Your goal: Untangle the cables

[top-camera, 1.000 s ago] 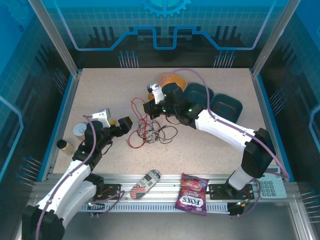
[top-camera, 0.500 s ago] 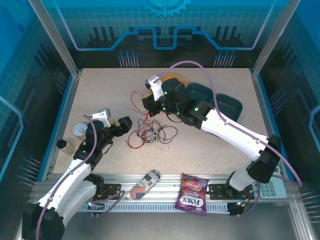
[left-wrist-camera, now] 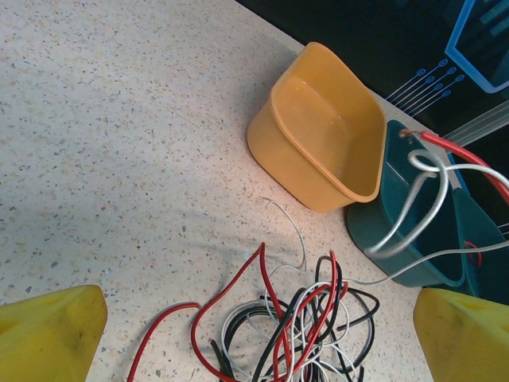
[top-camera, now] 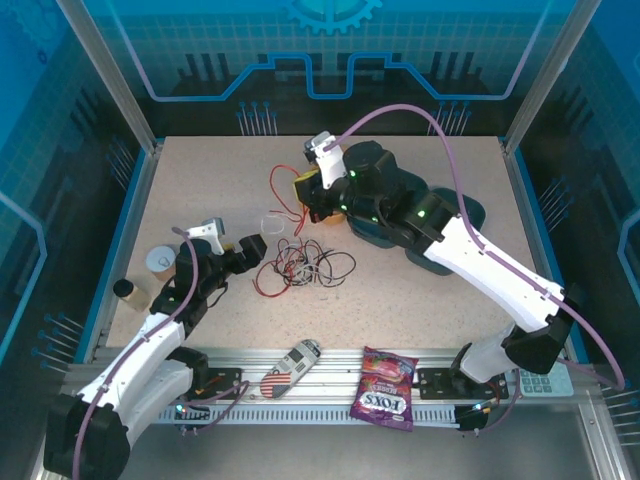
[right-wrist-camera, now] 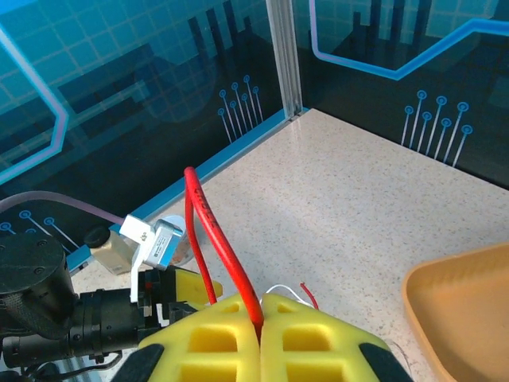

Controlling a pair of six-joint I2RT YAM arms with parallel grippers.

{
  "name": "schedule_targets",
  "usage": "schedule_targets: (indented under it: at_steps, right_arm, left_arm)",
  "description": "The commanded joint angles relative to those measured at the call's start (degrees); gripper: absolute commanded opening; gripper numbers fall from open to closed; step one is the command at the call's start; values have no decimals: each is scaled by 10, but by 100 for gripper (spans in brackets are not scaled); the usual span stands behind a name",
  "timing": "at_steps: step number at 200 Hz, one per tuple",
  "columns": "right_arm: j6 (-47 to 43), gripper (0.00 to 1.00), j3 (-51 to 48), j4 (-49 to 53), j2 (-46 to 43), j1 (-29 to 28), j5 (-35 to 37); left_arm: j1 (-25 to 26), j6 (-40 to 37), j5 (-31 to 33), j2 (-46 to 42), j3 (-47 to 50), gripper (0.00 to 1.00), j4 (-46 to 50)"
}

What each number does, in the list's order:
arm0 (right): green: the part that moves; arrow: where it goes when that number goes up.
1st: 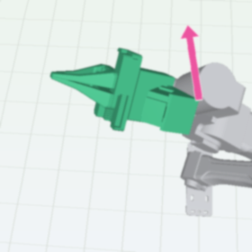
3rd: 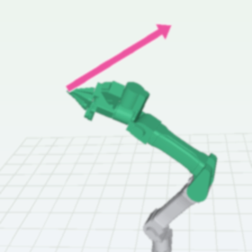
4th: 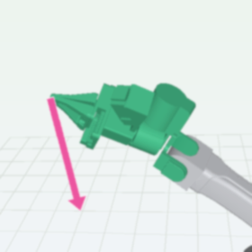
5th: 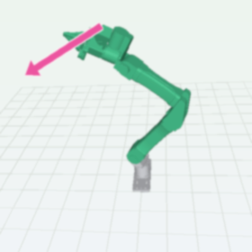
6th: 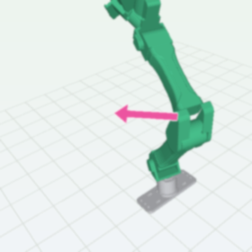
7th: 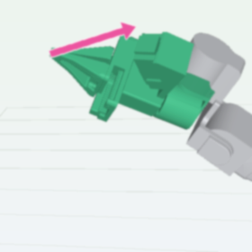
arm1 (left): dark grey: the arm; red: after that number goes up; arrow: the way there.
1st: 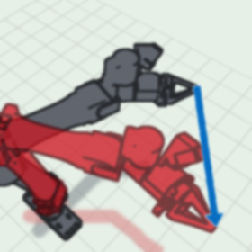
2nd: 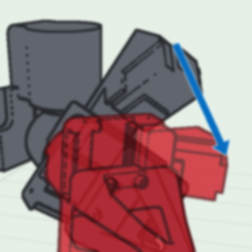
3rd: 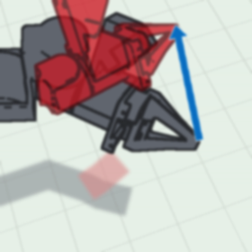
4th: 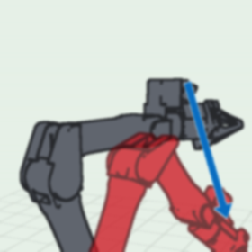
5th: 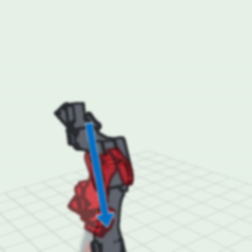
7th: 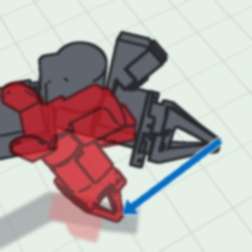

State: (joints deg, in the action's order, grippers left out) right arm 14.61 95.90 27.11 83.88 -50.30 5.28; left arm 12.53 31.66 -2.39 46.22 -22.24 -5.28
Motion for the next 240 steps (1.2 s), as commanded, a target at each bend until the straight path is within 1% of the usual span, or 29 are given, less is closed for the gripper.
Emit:
schedule_targets:
  at_steps: [1,46,87,121,178,195,210,224,240]
  right_arm:
    - [-11,7,35,50,-22,-8,22]
    - [-18,7,56,95,-39,-8,37]
    - [-39,7,80,116,-47,-8,34]
    - [-56,6,115,153,-45,-8,78]
    - [-52,6,73,148,-84,-1,155]
    - [-43,6,60,162,-95,11,192]
    - [-26,6,47,183,-106,34,220]
    - [-7,5,28,201,-120,65,238]
    - [13,5,-6,212,-144,110,233]
  left_arm:
    - [-2,9,-14,5,3,99,-16]
    - [-2,10,-28,13,2,99,-28]
    - [-2,11,-45,25,-2,99,-39]
    - [-2,17,-51,38,-3,99,-49]
    - [-2,19,-53,50,-7,99,-54]
    - [-2,19,-52,49,-9,99,-52]
    - [-2,18,-50,48,-8,99,-49]
    - [-2,18,-48,49,-7,99,-48]
    - [-2,17,-47,48,-6,99,-46]
